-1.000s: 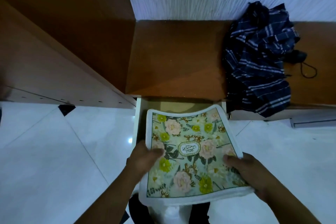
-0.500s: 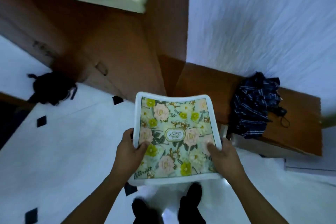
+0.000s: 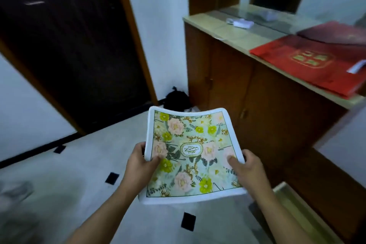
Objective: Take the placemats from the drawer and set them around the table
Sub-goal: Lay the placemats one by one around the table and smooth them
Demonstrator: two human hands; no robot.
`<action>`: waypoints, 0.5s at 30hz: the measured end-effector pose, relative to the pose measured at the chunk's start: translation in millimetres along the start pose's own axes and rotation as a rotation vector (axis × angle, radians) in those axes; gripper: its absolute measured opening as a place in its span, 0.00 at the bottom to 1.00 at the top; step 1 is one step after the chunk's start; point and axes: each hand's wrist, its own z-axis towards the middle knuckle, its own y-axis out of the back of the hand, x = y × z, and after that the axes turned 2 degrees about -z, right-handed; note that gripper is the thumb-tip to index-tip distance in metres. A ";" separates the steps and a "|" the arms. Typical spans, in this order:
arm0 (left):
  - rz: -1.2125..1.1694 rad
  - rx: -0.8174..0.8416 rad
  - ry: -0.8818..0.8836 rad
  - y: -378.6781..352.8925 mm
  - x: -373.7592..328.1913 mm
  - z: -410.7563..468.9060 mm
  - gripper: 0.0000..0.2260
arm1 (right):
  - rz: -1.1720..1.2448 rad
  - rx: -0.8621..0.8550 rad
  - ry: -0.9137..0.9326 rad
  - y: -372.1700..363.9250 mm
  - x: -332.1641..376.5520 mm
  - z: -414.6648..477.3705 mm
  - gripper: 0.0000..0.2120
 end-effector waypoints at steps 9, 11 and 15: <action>-0.139 -0.418 0.181 253.1 64.8 -18.2 0.20 | -0.079 0.395 0.301 -245.0 151.7 -14.7 0.04; -0.175 -0.489 0.221 286.0 79.8 -22.0 0.21 | -0.093 0.484 0.353 -290.5 175.8 -14.8 0.03; -0.209 -0.651 0.301 345.3 111.7 -25.5 0.20 | -0.129 0.686 0.443 -390.7 214.2 -11.6 0.02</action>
